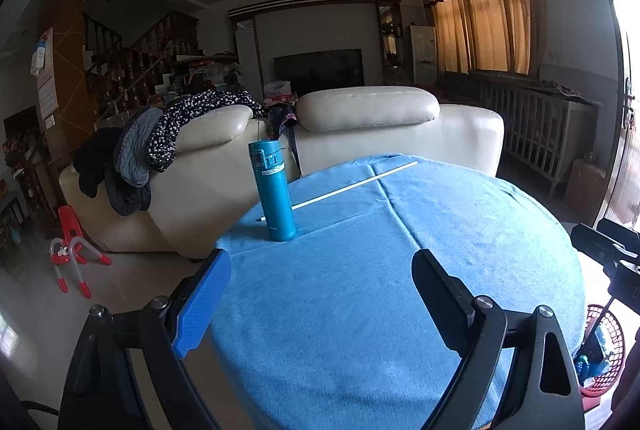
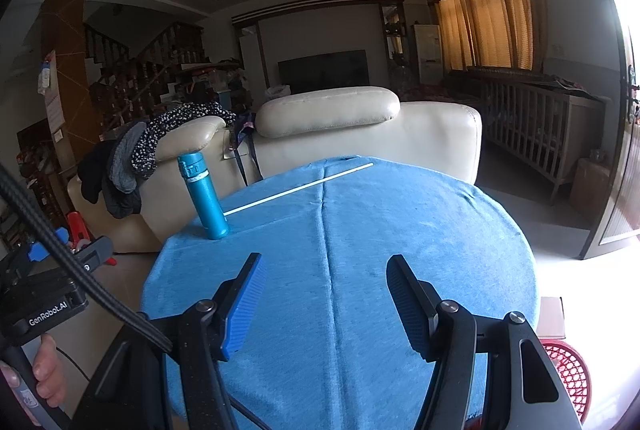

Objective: Collect trash

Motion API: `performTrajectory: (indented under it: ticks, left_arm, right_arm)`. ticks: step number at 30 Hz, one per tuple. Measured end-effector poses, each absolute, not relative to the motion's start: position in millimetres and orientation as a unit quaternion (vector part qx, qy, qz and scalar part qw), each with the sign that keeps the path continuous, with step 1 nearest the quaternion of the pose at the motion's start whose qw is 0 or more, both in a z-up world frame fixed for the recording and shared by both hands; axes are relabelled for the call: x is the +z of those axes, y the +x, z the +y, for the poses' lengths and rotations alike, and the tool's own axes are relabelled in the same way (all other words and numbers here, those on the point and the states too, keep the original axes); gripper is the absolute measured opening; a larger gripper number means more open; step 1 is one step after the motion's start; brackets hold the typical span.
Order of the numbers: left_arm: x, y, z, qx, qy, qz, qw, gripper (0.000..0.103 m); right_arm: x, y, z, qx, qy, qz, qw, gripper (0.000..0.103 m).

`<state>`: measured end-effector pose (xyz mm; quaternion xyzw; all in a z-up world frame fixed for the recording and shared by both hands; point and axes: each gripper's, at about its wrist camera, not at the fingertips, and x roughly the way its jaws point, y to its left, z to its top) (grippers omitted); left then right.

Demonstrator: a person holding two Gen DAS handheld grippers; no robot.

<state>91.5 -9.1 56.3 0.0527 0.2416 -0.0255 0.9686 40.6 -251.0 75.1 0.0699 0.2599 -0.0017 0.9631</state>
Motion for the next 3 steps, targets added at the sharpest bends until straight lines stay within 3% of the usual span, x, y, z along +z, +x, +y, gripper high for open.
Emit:
performTrajectory:
  ticks: [3]
  left_arm:
    - [47,110,-13,-0.032,0.044,0.254,0.966,0.092]
  right_arm:
    - [67,52,-258,-0.007,0.07,0.263,0.962,0.066]
